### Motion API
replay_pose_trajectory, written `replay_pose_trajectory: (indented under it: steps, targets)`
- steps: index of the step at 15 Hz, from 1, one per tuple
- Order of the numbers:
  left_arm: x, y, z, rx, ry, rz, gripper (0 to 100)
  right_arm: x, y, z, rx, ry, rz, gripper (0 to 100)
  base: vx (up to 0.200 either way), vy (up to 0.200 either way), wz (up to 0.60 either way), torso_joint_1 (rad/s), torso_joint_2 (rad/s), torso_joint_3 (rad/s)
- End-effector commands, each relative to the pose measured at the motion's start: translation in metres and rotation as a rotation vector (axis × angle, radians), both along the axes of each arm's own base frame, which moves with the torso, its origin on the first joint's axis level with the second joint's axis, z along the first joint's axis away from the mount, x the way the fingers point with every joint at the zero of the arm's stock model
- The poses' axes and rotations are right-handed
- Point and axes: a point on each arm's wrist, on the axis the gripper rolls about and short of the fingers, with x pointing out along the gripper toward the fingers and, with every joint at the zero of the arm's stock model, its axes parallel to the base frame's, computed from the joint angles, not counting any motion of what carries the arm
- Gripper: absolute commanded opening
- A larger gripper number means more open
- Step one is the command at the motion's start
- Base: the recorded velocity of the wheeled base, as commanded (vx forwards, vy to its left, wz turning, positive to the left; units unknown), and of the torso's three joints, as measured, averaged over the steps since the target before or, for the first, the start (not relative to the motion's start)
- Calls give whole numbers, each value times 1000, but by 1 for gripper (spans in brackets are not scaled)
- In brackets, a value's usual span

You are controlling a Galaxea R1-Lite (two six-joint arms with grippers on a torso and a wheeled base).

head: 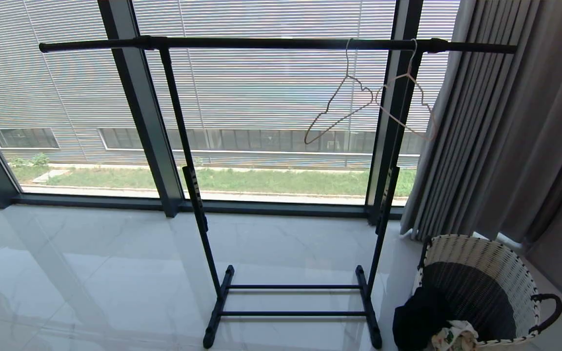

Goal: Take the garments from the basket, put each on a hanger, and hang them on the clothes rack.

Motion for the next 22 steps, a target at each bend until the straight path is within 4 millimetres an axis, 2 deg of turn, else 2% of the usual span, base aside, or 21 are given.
replay_pose_trajectory:
  steps: [1,6,13,20,21,22]
  targets:
    - [0,0,0,-1,2,-1,100,0,0,0,0,0,0,100,0,0,0,0,0,0]
    - [0,0,0,-3,2,-1,100,0,0,0,0,0,0,100,0,0,0,0,0,0]
    - [0,0,0,9,1,0,100,0,0,0,-2,1,0,100,200,0,0,4,2,3]
    - [0,0,0,6,2,-1,100,0,0,0,-30,-5,2,100,0,0,0,0,0,0]
    - [0,0,0,11,1,-1,100,0,0,3,-56,-20,16,100,0,0,0,0,0,0]
    - [0,0,0,17,1,-2,100,-4,2,28,-47,-60,110,100,0,0,0,0,0,0]
